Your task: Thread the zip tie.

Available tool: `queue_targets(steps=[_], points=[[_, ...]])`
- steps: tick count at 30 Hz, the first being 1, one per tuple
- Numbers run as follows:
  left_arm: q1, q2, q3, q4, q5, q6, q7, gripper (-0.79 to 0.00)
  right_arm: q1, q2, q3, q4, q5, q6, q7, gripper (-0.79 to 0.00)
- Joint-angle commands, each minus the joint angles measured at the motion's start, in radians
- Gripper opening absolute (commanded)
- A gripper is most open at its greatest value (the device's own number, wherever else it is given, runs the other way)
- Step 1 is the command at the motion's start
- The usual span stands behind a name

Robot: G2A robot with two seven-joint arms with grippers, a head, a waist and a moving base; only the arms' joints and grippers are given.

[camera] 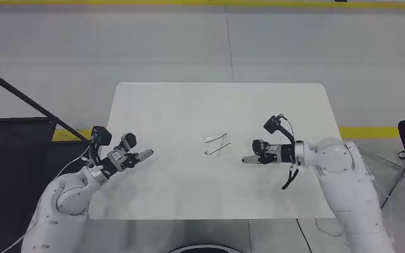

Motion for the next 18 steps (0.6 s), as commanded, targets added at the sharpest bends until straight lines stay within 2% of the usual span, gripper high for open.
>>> queue_targets(steps=[1, 5, 15, 18], points=[[-0.005, 0.005, -0.003, 0.007, -0.043, -0.019, -0.036, 0.0, 0.071, -0.005, -0.058, 0.065, 0.049, 0.021, 0.02, 0.0], [-0.012, 0.013, -0.008, 0.006, -0.062, -0.021, -0.091, 0.0, 0.153, -0.01, -0.116, 0.163, 0.091, 0.035, 0.034, 0.0], [-0.012, 0.013, -0.008, 0.006, -0.062, -0.021, -0.091, 0.0, 0.15, -0.01, -0.117, 0.162, 0.09, 0.038, 0.027, 0.0], [-0.006, 0.013, 0.008, 0.001, -0.084, -0.012, -0.08, 0.0, 0.138, -0.011, -0.128, 0.16, 0.07, 0.098, -0.034, 0.0]])
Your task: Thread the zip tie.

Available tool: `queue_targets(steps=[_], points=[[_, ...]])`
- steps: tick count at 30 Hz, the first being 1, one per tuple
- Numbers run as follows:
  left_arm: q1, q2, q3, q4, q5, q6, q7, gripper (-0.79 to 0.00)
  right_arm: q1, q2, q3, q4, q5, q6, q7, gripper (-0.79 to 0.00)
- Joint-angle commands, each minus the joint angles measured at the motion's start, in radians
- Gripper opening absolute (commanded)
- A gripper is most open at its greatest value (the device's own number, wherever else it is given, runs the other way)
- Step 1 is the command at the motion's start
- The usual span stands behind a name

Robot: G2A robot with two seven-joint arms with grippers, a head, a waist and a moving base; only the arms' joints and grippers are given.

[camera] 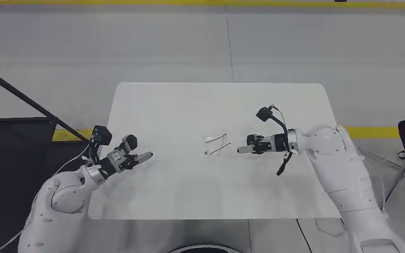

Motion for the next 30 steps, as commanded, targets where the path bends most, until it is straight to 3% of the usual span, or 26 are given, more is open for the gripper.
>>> queue_targets(steps=[1, 4, 6, 8, 10, 16, 22, 30], points=[[0.002, 0.001, 0.01, 0.002, -0.027, -0.002, -0.001, 0.0, 0.003, -0.002, -0.009, 0.008, 0.003, 0.056, -0.03, 0.0], [-0.003, 0.005, 0.012, 0.011, -0.079, -0.015, -0.028, 0.0, 0.029, -0.008, -0.037, 0.036, 0.019, 0.099, -0.008, 0.0], [-0.004, 0.009, 0.007, 0.015, -0.102, -0.005, -0.039, 0.0, 0.051, -0.013, -0.057, 0.059, 0.021, 0.122, -0.003, -0.145], [-0.005, 0.01, 0.006, 0.013, -0.107, 0.01, -0.045, 0.0, 0.071, -0.019, -0.077, 0.084, 0.028, 0.141, 0.002, -0.175], [-0.005, 0.01, 0.006, 0.013, -0.107, 0.01, -0.045, 0.0, 0.094, -0.025, -0.095, 0.112, 0.032, 0.155, 0.009, -0.268], [-0.005, 0.01, 0.006, 0.013, -0.107, 0.01, -0.045, 0.0, 0.16, -0.047, -0.157, 0.193, 0.029, 0.212, 0.001, -0.302], [-0.005, 0.01, 0.006, 0.013, -0.107, 0.01, -0.045, 0.0, 0.217, -0.069, -0.21, 0.279, 0.026, 0.243, -0.009, -0.406], [-0.005, 0.01, 0.006, 0.013, -0.107, 0.01, -0.045, 0.0, 0.269, -0.098, -0.261, 0.374, 0.045, 0.238, -0.012, -0.413]])
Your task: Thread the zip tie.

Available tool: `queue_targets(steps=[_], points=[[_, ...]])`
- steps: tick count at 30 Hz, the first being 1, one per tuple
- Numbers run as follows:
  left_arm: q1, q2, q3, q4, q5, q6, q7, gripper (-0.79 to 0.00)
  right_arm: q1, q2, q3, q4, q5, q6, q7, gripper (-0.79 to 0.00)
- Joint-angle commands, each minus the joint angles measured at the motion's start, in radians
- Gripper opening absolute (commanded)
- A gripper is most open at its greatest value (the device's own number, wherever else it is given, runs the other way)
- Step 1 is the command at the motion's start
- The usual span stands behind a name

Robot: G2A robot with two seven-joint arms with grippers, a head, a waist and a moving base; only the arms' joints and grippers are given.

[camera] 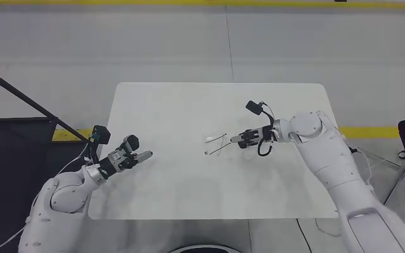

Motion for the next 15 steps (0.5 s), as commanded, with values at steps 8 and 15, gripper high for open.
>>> queue_targets(steps=[8, 15], points=[[0.0, 0.0, 0.0, 0.0, 0.0, 0.0, 0.0, 0.0, 0.047, -0.034, -0.052, 0.096, 0.018, -0.014, -0.002, -0.419], [0.0, 0.0, 0.0, 0.0, 0.0, 0.0, 0.0, 0.0, 0.075, -0.058, -0.082, 0.152, 0.028, -0.03, -0.002, -0.465]])
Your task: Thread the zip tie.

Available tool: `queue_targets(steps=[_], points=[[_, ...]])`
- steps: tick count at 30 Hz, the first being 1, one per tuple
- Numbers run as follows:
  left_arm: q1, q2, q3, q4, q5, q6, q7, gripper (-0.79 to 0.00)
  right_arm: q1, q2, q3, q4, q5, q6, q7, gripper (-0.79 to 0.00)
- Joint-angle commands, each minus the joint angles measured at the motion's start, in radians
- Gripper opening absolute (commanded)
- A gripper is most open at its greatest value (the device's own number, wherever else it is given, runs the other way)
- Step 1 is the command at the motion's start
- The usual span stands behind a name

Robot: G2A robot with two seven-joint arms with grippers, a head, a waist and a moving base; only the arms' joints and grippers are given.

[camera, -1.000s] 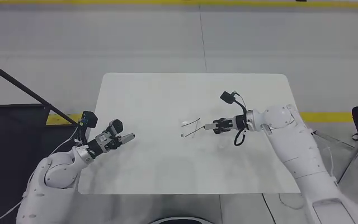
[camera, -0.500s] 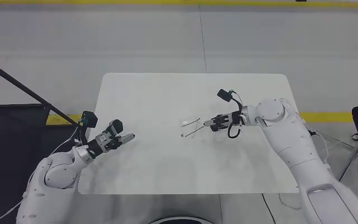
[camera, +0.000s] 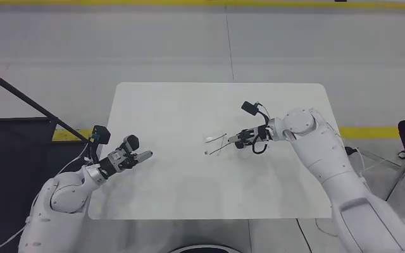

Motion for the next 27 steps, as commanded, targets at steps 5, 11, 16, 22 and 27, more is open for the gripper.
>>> queue_targets(steps=[5, 11, 16, 22, 27], points=[[0.0, 0.0, 0.0, 0.0, 0.0, 0.0, 0.0, 0.0, 0.018, -0.017, -0.017, 0.04, 0.008, -0.012, 0.001, -0.486], [0.0, 0.0, 0.0, 0.0, 0.0, 0.0, 0.0, 0.0, 0.034, -0.032, -0.033, 0.072, 0.01, -0.016, 0.004, -0.52], [0.0, 0.0, 0.0, 0.0, 0.0, 0.0, 0.0, 0.0, 0.046, -0.044, -0.042, 0.097, 0.016, -0.022, 0.008, -0.582], [0.0, 0.0, 0.0, 0.0, 0.0, 0.0, 0.0, 0.0, 0.058, -0.055, -0.049, 0.123, 0.022, -0.038, 0.018, -0.656], [0.0, 0.0, 0.0, 0.0, 0.0, 0.0, 0.0, 0.0, 0.065, -0.062, -0.053, 0.139, 0.023, -0.046, 0.022, -0.686]])
